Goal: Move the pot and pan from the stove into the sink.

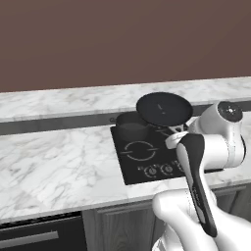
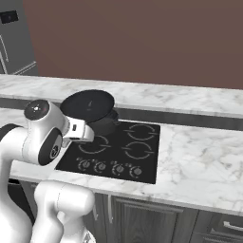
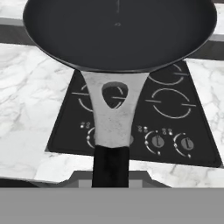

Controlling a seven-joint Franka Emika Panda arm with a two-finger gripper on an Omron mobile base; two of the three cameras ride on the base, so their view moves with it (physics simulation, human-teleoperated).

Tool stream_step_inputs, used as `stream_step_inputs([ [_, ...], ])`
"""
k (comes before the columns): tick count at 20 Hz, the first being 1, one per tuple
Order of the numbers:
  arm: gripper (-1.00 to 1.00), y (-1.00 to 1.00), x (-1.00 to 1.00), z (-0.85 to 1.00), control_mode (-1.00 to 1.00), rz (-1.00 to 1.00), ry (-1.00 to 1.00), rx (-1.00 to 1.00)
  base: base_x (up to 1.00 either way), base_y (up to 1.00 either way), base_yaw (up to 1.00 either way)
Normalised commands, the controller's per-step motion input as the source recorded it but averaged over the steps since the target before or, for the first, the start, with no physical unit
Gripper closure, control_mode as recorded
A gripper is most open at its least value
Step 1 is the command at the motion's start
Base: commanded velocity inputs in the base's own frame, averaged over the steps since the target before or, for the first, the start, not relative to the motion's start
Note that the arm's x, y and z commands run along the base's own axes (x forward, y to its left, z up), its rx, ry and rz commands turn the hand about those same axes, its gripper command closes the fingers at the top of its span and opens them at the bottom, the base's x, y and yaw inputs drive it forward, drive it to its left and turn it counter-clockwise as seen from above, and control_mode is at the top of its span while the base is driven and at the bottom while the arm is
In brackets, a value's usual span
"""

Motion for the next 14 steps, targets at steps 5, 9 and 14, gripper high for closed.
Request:
stream_step_inputs([
  [5,1.00,0.00,0.00,0.00,-1.00,0.00,0.00,0.00,0.00,0.00,0.00],
  [9,1.00,0.00,-0.02,0.00,1.00,0.00,0.00,0.00,-0.17,0.00,0.00],
  [14,1.00,0.00,0.00,0.00,1.00,0.00,0.00,0.00,-0.67,0.00,0.02],
])
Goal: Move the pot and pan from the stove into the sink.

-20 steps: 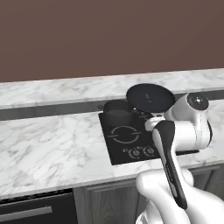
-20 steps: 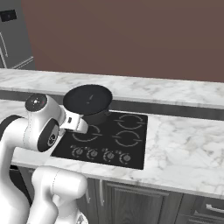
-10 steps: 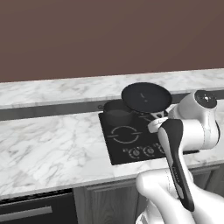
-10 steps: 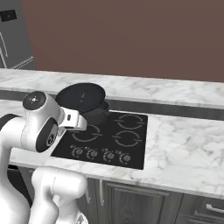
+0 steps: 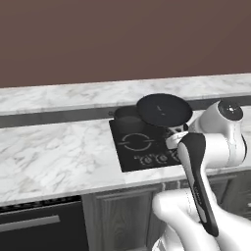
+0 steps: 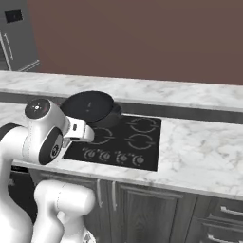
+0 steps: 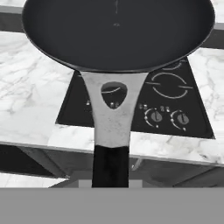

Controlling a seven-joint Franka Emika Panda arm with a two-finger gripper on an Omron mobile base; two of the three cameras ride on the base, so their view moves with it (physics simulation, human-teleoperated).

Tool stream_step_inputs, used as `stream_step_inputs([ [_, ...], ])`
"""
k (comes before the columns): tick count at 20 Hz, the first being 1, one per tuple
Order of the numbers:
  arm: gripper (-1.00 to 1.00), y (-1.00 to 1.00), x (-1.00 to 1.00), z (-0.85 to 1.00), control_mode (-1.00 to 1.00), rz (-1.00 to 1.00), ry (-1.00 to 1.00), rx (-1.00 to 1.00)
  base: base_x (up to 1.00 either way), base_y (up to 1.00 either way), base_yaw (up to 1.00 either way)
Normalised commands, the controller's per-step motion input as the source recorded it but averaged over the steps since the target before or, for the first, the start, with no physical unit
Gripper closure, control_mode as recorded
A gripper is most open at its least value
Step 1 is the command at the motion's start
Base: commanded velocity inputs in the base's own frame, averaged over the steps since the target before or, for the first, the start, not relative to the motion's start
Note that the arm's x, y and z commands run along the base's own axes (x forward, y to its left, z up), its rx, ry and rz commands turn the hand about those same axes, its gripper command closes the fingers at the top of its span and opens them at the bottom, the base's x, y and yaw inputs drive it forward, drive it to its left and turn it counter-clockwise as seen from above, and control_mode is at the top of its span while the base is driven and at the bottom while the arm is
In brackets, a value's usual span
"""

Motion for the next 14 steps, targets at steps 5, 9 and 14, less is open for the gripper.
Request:
stream_step_inputs([
  [5,1.00,0.00,0.00,0.00,1.00,0.00,0.00,0.00,-0.87,0.00,0.00],
  [9,1.00,0.00,0.00,0.00,1.00,0.00,0.00,0.00,-0.91,0.00,0.00],
  [14,1.00,0.00,0.00,0.00,1.00,0.00,0.00,0.00,-0.27,0.00,0.00],
])
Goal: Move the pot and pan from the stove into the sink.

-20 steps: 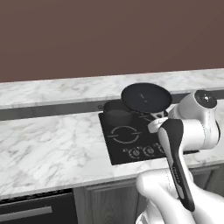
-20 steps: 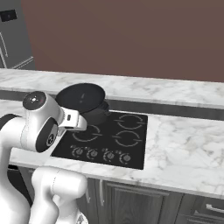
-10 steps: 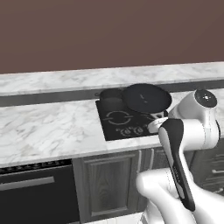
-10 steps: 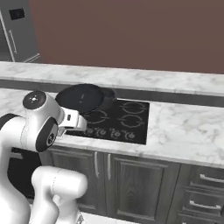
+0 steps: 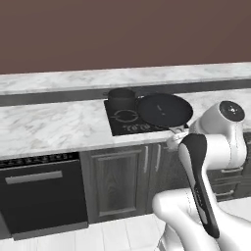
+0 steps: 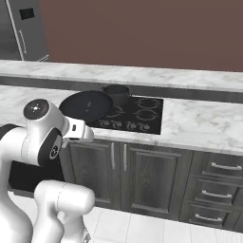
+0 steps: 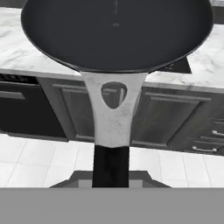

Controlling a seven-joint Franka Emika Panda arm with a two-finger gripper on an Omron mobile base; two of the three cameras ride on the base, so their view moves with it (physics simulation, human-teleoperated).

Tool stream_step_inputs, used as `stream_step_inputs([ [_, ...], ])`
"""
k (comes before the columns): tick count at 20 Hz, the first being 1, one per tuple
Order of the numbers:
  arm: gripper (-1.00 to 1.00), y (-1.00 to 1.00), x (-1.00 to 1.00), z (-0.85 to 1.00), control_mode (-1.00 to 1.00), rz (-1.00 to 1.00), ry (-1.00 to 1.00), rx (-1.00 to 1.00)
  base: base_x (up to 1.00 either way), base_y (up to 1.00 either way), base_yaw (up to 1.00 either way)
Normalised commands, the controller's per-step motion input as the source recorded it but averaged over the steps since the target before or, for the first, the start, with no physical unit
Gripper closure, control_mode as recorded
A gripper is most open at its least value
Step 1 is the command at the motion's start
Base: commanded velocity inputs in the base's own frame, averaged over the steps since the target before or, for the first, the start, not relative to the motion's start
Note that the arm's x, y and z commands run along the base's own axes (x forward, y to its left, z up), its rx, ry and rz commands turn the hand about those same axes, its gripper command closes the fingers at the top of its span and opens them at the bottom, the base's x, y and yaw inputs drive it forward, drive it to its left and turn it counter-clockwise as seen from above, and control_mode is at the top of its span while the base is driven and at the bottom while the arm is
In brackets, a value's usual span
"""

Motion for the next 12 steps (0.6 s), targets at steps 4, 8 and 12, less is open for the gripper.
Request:
stream_step_inputs([
  [4,1.00,0.00,0.00,0.00,1.00,0.00,0.00,0.00,-0.18,-0.07,0.21],
  [8,1.00,0.00,0.00,0.00,1.00,0.00,0.00,0.00,-0.29,-0.09,0.42],
  [12,1.00,0.00,0.00,0.00,1.00,0.00,0.00,0.00,-0.29,-0.08,0.43],
])
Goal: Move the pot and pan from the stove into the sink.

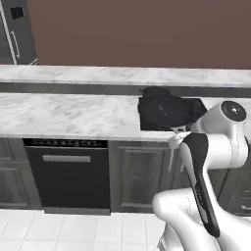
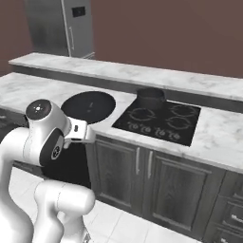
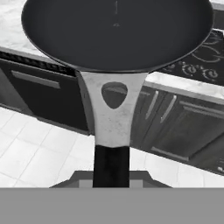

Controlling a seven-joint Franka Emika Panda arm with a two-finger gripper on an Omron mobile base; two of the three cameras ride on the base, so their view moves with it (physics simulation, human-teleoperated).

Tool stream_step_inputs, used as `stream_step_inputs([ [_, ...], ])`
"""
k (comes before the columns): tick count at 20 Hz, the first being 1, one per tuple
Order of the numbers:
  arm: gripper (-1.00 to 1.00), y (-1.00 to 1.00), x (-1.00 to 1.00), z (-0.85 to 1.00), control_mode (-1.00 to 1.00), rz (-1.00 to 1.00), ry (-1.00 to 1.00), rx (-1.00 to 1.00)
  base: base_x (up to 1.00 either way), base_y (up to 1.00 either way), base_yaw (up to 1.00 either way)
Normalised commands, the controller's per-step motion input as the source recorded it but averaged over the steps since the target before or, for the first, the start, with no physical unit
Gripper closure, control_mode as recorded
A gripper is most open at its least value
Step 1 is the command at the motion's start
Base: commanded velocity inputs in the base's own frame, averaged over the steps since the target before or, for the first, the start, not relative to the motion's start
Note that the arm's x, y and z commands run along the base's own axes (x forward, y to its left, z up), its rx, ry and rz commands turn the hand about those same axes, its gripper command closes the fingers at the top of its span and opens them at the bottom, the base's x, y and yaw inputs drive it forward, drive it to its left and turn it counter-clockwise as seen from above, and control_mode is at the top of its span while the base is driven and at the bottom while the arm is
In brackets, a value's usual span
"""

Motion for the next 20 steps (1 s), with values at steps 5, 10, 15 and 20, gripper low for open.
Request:
stream_step_inputs([
  [5,1.00,0.00,0.00,0.00,1.00,0.00,0.00,0.00,-0.29,-0.10,0.43],
  [10,1.00,0.00,0.00,0.00,1.00,0.00,0.00,0.00,-0.24,-0.06,0.45],
  [15,1.00,0.00,0.00,0.00,1.00,0.00,0.00,0.00,-0.21,-0.05,0.46],
  [20,1.00,0.00,0.00,0.00,1.00,0.00,0.00,0.00,-0.21,-0.05,0.46],
])
